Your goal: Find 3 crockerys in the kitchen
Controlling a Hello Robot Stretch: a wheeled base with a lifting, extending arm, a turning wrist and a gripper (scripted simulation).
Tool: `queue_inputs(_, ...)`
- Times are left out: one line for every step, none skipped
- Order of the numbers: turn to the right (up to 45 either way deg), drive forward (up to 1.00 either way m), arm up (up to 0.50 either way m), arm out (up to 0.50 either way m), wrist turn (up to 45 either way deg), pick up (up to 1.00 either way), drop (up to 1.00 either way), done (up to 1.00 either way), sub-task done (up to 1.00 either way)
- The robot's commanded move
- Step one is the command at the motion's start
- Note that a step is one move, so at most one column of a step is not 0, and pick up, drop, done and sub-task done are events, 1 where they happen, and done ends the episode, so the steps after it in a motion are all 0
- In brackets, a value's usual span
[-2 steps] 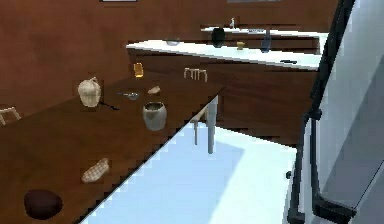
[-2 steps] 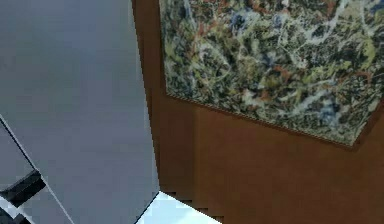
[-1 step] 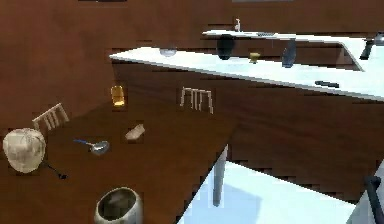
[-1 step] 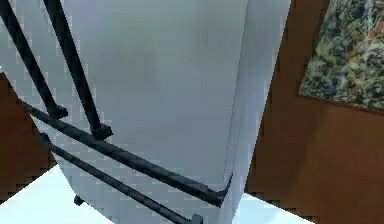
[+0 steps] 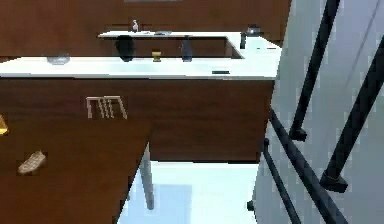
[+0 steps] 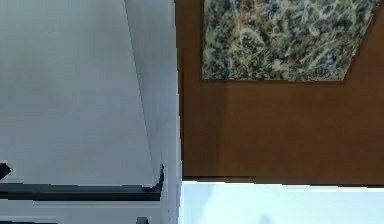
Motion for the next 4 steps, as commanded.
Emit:
queue_inputs(0.0, 1.00, 0.00, 0.00, 0.0, 0.00, 0.00, 0.00, 0.00)
queue_inputs(9.0, 0.00, 0.00, 0.00, 0.0, 0.00, 0.00, 0.00, 0.00)
queue_inputs(0.0, 0.35, 0.00, 0.00, 0.0, 0.00, 0.00, 0.00, 0.00)
queue_inputs(45.0, 0.00, 0.00, 0.00, 0.0, 0.00, 0.00, 0.00, 0.00)
